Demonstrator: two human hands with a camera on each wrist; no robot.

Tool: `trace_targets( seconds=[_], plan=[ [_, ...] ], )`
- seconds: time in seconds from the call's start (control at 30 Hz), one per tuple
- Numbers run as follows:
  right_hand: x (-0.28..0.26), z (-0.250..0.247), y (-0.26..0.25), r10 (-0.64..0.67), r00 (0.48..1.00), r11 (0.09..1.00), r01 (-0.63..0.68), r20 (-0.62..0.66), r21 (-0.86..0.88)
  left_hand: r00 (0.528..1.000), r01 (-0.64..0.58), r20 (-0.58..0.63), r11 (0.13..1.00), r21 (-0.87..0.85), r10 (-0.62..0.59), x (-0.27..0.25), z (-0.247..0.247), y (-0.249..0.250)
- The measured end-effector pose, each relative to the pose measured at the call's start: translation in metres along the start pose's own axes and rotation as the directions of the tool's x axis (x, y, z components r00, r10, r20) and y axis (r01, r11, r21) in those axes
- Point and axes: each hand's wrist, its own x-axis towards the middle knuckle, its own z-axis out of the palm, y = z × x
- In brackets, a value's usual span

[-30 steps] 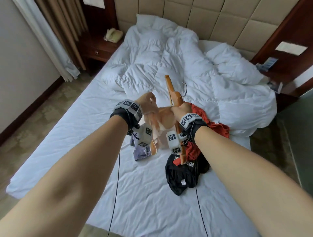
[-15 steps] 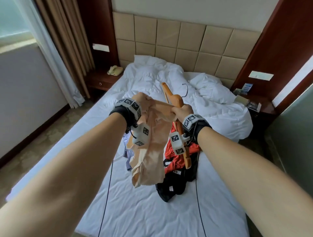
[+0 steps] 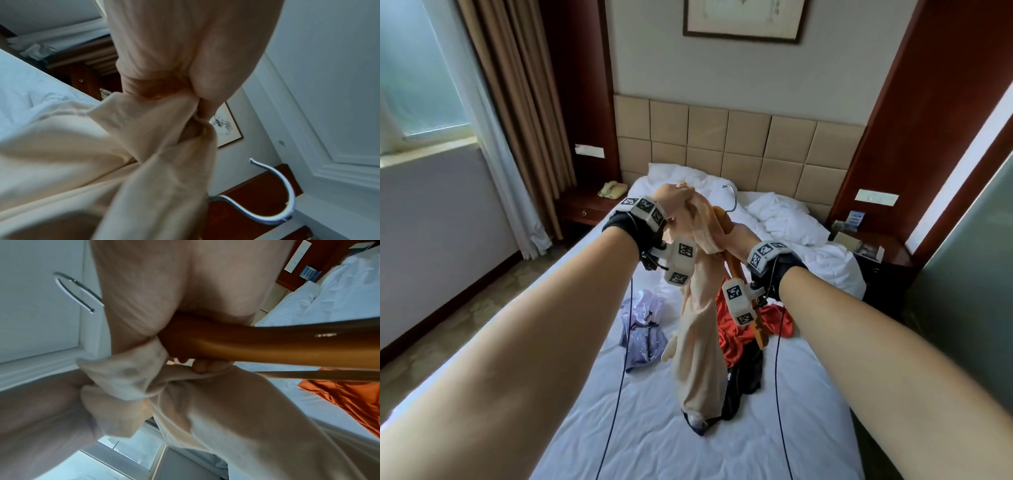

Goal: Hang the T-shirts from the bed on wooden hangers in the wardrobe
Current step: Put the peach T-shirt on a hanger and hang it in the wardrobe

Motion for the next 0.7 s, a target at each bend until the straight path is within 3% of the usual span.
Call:
trace_targets(
  seconds=[0.1, 0.2, 0.27, 0.4, 0.5, 0.6, 0.7],
  plan=[
    [-0.007, -0.007, -0.012, 0.018, 1.0, 0.999, -0.018, -0.007, 0.05, 0.995, -0.004, 0.095, 0.984, -0.179, 0.021, -0.002, -0.004, 0.008],
    [-0.009, -0.012, -0.026, 0.052, 0.997, 0.989, -0.045, -0.049, 0.142, 0.99, 0.044, 0.14, 0.909, -0.415, 0.016, -0.004, -0.013, 0.004],
    [-0.003, -0.014, -0.036, 0.068, 0.994, 0.97, -0.045, -0.088, 0.24, 0.977, 0.084, 0.213, 0.884, -0.46, 0.018, -0.005, -0.022, 0.001],
    [0.029, -0.012, -0.045, 0.104, 0.979, 0.901, -0.017, -0.178, 0.434, 0.895, 0.24, 0.424, 0.952, -0.193, -0.139, 0.001, -0.042, -0.019],
    [0.039, -0.007, -0.06, 0.123, 0.967, 0.866, 0.004, -0.221, 0.501, 0.887, 0.275, 0.392, 0.961, -0.024, -0.244, 0.016, -0.047, -0.039],
    [0.038, 0.001, -0.083, 0.145, 0.951, 0.843, 0.026, -0.273, 0.538, 0.882, 0.205, 0.384, 0.956, 0.21, -0.273, 0.03, -0.049, -0.057],
    [0.043, 0.009, -0.1, 0.173, 0.929, 0.815, 0.051, -0.327, 0.577, 0.836, 0.11, 0.43, 0.873, 0.476, -0.34, 0.048, -0.05, -0.079]
  ],
)
